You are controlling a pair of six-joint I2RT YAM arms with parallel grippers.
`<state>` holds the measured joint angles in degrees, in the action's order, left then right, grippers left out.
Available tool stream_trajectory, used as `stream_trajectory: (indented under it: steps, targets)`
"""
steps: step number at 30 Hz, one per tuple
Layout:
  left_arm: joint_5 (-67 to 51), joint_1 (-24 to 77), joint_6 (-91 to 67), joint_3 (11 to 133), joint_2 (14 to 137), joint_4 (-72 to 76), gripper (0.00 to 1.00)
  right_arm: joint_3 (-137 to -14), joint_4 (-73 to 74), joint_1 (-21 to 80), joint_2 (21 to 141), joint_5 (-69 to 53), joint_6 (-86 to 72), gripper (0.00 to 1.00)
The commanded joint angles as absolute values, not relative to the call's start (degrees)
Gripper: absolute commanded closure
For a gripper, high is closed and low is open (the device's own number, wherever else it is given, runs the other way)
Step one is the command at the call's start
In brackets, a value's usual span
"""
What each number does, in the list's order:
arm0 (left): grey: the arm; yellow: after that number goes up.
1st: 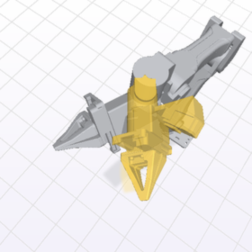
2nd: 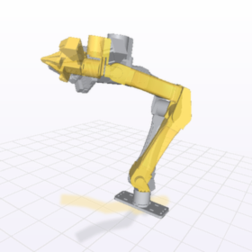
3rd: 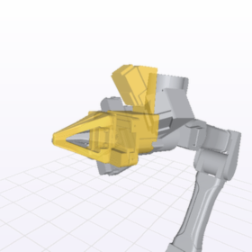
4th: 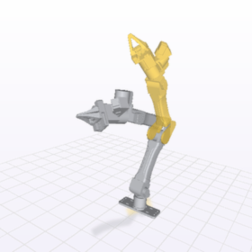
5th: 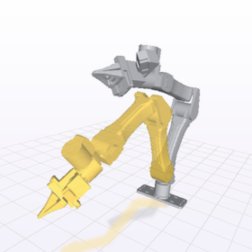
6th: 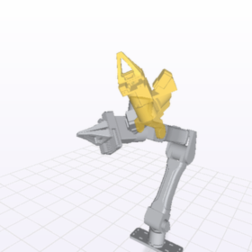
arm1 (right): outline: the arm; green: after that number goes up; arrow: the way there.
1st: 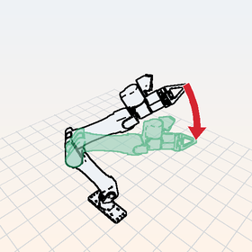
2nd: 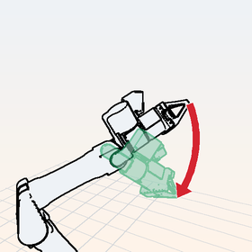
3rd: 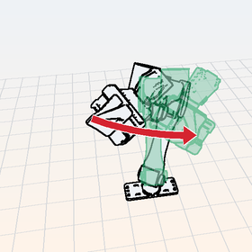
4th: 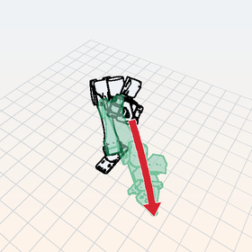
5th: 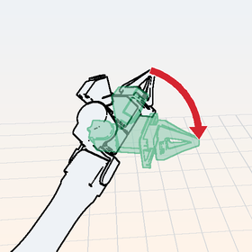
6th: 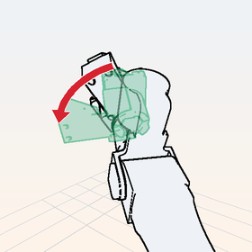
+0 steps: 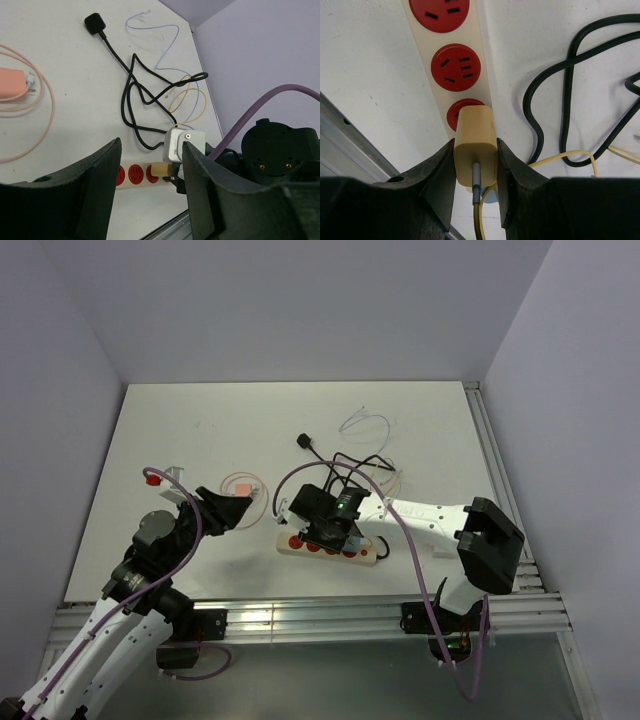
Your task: Insert the plug
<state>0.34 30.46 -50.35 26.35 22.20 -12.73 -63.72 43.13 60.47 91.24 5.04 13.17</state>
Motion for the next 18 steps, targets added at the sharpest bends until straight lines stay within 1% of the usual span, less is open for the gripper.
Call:
stream_trajectory:
  steps: [1, 6, 11, 18]
  targets:
    - [0.5, 30.4, -50.7, 26.0, 21.5, -9.5, 0.43, -60.6, 39.8, 60.0, 94.1, 7.7, 14.3, 1.0]
    - [-0.4, 30.3, -50.2, 26.4, 21.7, -9.8, 0.43, -58.8, 40.2, 60.0, 94.7, 7.6, 17.0, 1.0]
    - [-1.2, 30.4, -50.8, 25.9, 21.5, -8.9, 0.43, -61.1, 42.7, 59.2, 99.3, 9.1, 19.3, 1.0]
    - [-1.1, 30.3, -50.3, 26.5, 20.6, -9.8, 0.42, -54.2, 37.3, 57.2, 96.1, 5.4, 25.7, 1.0]
